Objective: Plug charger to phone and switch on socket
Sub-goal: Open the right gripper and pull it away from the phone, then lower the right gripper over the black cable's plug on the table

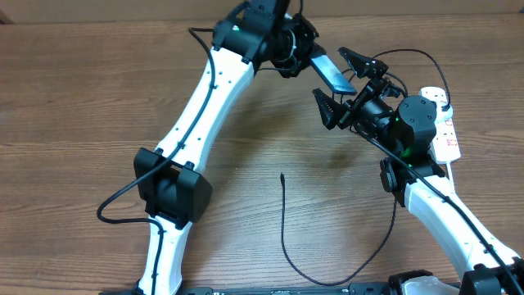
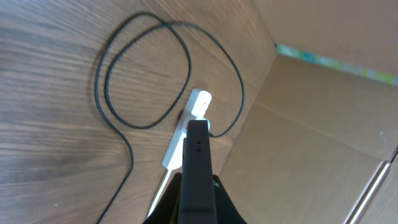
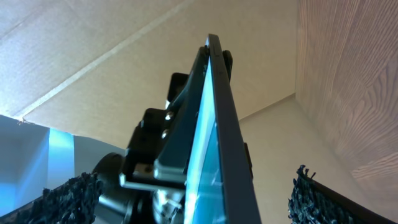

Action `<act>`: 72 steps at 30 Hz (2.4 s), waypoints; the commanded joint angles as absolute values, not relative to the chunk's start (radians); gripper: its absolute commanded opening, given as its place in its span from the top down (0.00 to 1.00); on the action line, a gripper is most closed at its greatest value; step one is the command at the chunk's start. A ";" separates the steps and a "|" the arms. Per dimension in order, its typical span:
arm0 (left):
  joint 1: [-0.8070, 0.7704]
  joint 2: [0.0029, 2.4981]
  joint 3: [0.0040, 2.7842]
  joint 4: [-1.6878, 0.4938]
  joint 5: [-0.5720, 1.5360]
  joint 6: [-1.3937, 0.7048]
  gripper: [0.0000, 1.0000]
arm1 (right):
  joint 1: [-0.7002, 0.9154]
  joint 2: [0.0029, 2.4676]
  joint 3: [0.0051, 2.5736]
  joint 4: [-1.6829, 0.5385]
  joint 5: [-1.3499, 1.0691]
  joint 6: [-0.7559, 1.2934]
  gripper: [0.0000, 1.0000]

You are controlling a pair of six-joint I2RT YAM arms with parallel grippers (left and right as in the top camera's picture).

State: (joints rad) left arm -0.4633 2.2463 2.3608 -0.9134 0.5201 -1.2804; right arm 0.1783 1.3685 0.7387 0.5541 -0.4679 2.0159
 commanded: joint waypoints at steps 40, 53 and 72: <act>-0.070 2.252 2.380 -1.122 1.038 -0.387 0.96 | 0.255 1.366 1.147 -0.463 -0.346 0.551 0.01; -0.070 2.252 2.380 -1.127 1.036 -0.381 0.96 | 0.387 1.377 1.192 -0.890 -0.246 0.436 0.00; -0.072 2.252 2.380 -1.127 1.036 -0.381 0.96 | 0.666 1.706 1.192 -0.895 -0.035 0.506 0.01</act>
